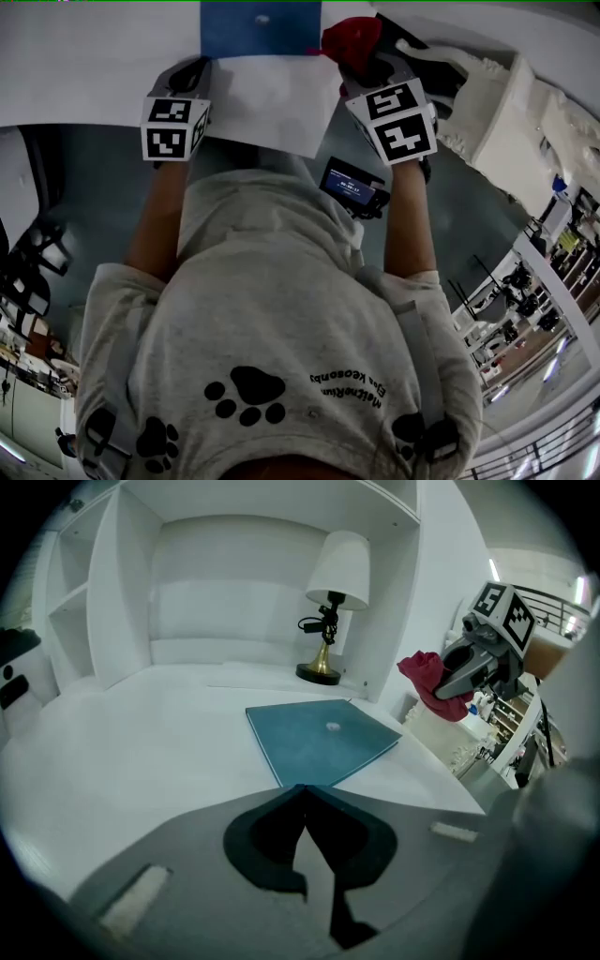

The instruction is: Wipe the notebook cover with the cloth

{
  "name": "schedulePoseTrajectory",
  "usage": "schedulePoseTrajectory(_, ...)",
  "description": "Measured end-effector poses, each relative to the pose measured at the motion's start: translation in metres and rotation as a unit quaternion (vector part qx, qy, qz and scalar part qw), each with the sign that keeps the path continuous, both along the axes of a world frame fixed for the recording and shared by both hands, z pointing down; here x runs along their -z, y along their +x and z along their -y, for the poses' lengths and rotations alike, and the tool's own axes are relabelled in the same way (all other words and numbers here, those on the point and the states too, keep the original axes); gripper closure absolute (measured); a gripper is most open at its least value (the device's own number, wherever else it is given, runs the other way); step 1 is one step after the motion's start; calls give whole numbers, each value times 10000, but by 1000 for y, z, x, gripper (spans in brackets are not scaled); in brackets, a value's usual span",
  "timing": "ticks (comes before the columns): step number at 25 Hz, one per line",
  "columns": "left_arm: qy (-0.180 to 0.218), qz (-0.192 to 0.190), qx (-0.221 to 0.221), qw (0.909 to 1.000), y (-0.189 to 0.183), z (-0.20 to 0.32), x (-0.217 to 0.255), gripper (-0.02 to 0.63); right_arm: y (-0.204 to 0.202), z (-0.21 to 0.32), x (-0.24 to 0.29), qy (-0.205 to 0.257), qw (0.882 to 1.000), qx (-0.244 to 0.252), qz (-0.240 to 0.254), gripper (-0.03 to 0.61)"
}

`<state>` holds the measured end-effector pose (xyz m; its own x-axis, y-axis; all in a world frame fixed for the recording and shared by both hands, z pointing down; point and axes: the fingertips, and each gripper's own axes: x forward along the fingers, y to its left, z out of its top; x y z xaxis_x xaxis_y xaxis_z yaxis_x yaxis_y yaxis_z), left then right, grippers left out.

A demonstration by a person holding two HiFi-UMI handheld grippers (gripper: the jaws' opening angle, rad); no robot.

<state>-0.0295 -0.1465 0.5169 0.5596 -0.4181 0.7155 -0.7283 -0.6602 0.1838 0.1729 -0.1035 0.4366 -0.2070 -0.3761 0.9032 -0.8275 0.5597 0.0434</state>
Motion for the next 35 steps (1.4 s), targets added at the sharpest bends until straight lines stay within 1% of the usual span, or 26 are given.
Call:
schedulePoseTrajectory(3,125,-71,47,9999,-5,3,18,615,-20,11,22,484,9982,-245,266,497)
schedulePoseTrajectory(5,269,-175,76,9995,-3,7,35,615,-31,20,39,888,9943,-382,452,497)
schedulePoseTrajectory(7,394,-367,157,9984,1,10,54,615,-43,26,60,1328,9878,-503,639,497)
schedulePoseTrajectory(9,544,-593,254,9964,3,13,77,615,-55,32,83,1809,9785,-604,780,496)
schedulePoseTrajectory(12,856,-870,354,9919,3,18,114,615,-65,36,119,2530,9596,-796,938,495)
schedulePoseTrajectory(15,1306,-1070,425,9847,4,20,154,615,-63,34,150,3186,9358,-1081,1054,495)
schedulePoseTrajectory(18,1856,-1240,469,9736,5,19,197,615,-57,28,180,3821,9068,-1361,1151,495)
schedulePoseTrajectory(20,2193,-1384,471,9646,7,16,226,615,-60,22,200,4207,8883,-1388,1209,495)
schedulePoseTrajectory(21,2340,-1466,467,9600,7,13,239,615,-65,18,208,4364,8809,-1352,1237,495)
schedulePoseTrajectory(23,2588,-1627,454,9511,9,5,260,615,-77,10,220,4584,8692,-1277,1342,496)
schedulePoseTrajectory(25,2807,-1757,410,9427,11,-5,276,615,-92,2,228,4700,8599,-1268,1534,497)
schedulePoseTrajectory(28,3107,-1851,294,9318,13,-19,289,615,-110,-9,228,4670,8550,-1333,1818,497)
schedulePoseTrajectory(30,3154,-1861,224,9303,14,-27,287,615,-117,-14,224,4616,8561,-1336,1903,497)
schedulePoseTrajectory(35,3196,-1872,155,9288,8,-39,284,615,-126,-22,224,4641,8556,-1275,1902,497)
